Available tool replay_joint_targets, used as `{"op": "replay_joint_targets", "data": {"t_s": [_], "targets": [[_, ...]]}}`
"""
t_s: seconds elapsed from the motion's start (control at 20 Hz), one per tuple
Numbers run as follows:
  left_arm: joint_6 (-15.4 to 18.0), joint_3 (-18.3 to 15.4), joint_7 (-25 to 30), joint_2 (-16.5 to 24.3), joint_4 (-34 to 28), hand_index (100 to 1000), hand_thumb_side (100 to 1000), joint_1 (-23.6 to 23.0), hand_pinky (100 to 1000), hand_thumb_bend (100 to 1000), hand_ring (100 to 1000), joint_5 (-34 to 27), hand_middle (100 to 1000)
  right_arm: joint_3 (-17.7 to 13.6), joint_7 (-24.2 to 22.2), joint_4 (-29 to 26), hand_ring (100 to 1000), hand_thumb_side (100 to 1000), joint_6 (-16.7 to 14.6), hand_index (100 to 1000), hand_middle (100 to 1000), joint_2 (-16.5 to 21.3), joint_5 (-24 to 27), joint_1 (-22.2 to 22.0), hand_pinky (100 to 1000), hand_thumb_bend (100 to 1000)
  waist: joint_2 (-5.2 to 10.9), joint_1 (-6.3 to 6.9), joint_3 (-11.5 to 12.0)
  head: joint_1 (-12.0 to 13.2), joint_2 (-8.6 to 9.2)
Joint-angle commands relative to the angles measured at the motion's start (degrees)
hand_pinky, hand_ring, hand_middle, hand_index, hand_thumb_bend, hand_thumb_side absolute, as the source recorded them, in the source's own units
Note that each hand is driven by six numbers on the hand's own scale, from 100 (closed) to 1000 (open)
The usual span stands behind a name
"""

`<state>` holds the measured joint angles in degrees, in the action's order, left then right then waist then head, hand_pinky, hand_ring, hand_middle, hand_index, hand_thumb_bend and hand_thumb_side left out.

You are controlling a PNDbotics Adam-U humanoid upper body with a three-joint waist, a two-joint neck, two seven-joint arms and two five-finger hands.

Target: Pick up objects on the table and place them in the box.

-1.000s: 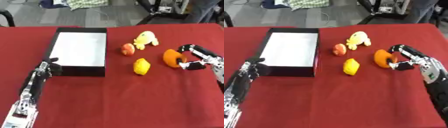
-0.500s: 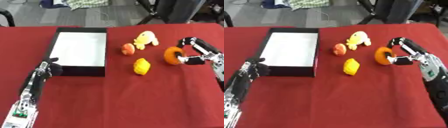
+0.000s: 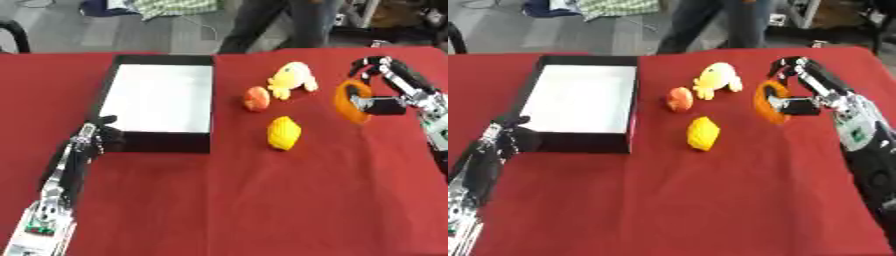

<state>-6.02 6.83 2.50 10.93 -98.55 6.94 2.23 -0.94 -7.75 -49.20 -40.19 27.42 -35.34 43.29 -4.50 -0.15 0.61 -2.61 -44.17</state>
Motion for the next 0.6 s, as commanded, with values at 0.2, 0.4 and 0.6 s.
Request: {"op": "replay_joint_targets", "data": {"t_s": [0.2, 0.4, 0.6], "targets": [[0.13, 0.43, 0.54, -0.01, -0.78, 816, 1000, 0.90, 703, 100, 642, -0.12, 587, 0.78, -2.37, -3.79, 853, 292, -0.51, 224, 630, 0.99, 4.25, 3.83, 958, 100, 1.16, -0.38, 0.71, -0.76, 0.05], [0.14, 0.98, 1.02, -0.28, -0.81, 816, 1000, 1.73, 703, 100, 642, -0.21, 587, 1.54, -3.98, -4.99, 853, 310, -0.72, 223, 631, 0.71, 6.85, 5.50, 960, 100, 0.68, -0.31, 1.86, -2.11, 0.05], [0.19, 1.52, 1.54, -0.62, -0.91, 816, 1000, 2.60, 703, 100, 642, -0.30, 587, 2.02, -5.78, -5.36, 854, 324, -0.57, 223, 631, -0.54, 8.77, 7.25, 961, 100, 0.20, -0.30, 3.36, -3.75, 0.05]]}}
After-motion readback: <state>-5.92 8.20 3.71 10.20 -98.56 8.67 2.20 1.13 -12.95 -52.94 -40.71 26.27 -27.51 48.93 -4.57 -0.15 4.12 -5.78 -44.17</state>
